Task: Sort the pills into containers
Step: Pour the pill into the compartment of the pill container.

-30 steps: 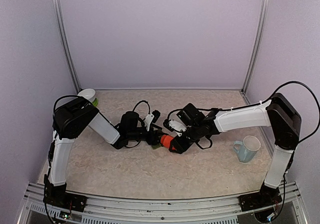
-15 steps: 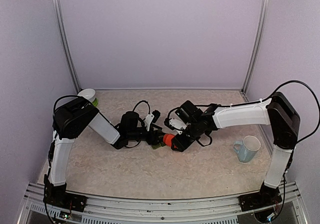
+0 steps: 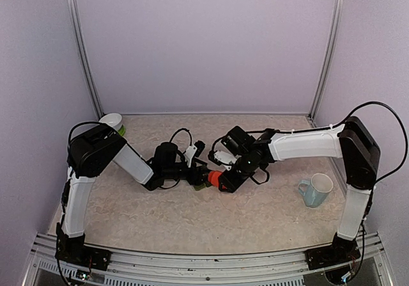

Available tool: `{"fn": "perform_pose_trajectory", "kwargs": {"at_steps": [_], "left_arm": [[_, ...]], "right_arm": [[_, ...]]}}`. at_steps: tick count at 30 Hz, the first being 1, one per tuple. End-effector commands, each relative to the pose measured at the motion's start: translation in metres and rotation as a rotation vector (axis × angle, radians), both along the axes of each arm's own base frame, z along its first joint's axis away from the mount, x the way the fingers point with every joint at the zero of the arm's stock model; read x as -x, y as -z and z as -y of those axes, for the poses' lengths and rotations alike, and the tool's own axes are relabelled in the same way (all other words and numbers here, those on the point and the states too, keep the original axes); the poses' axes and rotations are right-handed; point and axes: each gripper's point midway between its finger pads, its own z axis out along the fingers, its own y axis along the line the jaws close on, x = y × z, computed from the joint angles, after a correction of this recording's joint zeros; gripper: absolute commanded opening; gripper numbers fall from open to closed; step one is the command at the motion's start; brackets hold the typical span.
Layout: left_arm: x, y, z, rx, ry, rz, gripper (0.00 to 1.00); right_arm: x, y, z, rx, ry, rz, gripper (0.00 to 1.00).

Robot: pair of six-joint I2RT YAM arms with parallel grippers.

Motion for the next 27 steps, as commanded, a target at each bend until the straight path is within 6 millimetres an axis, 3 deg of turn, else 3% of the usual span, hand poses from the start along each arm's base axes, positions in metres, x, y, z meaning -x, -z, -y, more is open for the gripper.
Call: {"fn": "perform_pose_trajectory", "kwargs": {"at_steps": [1, 27], "left_arm": [[0.048, 0.096, -0.028, -0.215, 0.001, -0.302, 0.65], [0.048, 0.096, -0.028, -0.216, 0.002, -0.297, 0.65]], "right_arm": [[0.014, 0.019, 0.013, 0.106, -0.027, -0.064, 0.33], [-0.002, 0.009, 0.020, 0.251, -0.069, -0.022, 0.34]]}}
